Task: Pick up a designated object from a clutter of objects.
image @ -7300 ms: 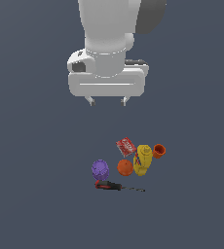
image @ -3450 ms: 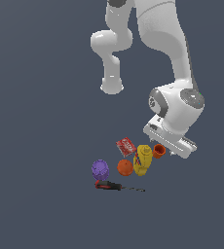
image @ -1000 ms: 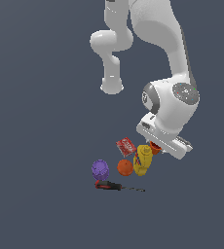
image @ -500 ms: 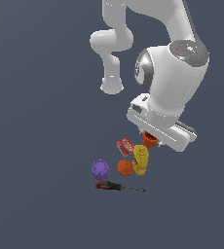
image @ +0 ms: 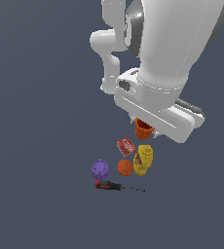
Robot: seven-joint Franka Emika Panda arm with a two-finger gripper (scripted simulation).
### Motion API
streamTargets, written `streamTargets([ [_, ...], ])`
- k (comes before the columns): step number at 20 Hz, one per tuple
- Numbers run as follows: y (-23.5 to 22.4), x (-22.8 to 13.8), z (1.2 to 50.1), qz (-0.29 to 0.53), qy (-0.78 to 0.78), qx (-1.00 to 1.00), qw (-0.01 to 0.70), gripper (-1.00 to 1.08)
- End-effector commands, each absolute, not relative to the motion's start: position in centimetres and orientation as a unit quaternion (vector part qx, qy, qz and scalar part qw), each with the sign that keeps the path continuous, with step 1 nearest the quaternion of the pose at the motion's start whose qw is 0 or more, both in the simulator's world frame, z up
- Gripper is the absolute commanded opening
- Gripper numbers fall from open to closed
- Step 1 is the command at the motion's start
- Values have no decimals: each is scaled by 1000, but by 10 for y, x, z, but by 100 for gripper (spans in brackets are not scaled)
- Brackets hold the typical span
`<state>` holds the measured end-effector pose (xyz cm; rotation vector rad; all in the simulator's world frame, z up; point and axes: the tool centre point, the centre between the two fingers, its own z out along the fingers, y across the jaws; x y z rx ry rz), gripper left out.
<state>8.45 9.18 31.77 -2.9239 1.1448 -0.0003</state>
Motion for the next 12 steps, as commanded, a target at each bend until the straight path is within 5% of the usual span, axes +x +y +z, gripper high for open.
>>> streamTargets([
  [1,85,89,333,0,364,-931,0,-100],
  [12,72,98,360,0,364,-931,0,-100],
])
